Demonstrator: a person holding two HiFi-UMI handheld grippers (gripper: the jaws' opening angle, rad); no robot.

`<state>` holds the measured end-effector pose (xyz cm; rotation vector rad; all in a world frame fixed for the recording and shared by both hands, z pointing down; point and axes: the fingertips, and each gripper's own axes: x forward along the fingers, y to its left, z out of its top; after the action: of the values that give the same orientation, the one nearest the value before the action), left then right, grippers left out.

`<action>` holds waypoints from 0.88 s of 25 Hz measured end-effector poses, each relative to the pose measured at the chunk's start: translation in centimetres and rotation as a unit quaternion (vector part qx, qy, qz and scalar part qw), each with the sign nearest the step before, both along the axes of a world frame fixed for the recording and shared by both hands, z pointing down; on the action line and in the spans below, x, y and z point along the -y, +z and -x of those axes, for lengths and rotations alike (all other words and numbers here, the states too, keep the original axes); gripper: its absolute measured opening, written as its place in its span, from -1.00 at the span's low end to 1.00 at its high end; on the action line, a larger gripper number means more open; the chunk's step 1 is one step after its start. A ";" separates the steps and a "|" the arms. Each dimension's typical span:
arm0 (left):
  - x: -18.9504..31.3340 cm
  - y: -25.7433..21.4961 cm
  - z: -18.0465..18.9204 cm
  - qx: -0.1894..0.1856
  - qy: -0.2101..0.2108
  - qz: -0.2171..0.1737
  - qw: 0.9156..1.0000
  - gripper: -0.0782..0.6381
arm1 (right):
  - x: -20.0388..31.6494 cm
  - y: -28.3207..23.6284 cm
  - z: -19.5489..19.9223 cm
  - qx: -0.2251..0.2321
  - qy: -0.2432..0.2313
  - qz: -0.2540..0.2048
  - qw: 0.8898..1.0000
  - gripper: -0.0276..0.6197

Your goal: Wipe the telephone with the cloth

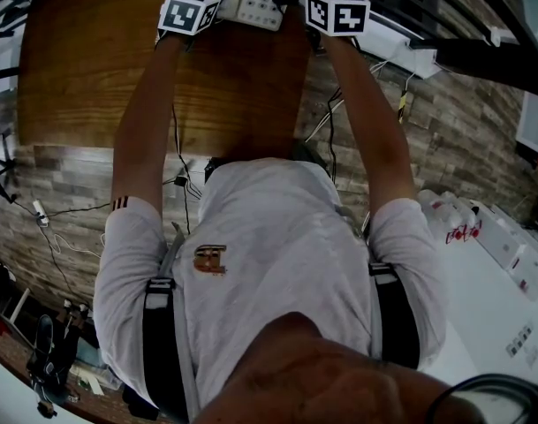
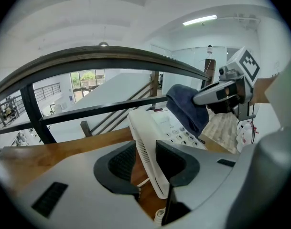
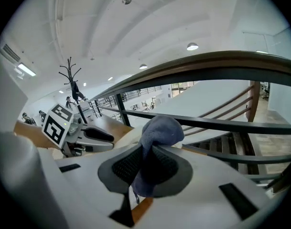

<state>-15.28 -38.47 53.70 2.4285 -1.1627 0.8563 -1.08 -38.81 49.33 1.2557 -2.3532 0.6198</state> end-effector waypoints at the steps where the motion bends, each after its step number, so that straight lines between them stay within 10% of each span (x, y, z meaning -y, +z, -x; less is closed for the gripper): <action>1: 0.0 -0.1 0.0 0.000 0.000 0.000 1.000 -0.39 | -0.3 -0.5 0.8 0.007 -0.008 -0.003 1.000 -0.69; 12: 0.0 0.1 -0.2 -0.006 0.003 0.007 1.000 -0.39 | -1.6 -0.4 8.6 0.046 -0.081 0.020 0.995 -0.69; 22: 0.1 0.4 -0.3 -0.007 0.003 0.007 1.000 -0.39 | -1.1 3.5 6.7 0.011 -0.048 0.050 0.998 -0.69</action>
<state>-14.97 -38.52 54.11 2.4238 -1.1424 0.8458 -7.77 -37.66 52.85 1.0906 -2.3543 0.7147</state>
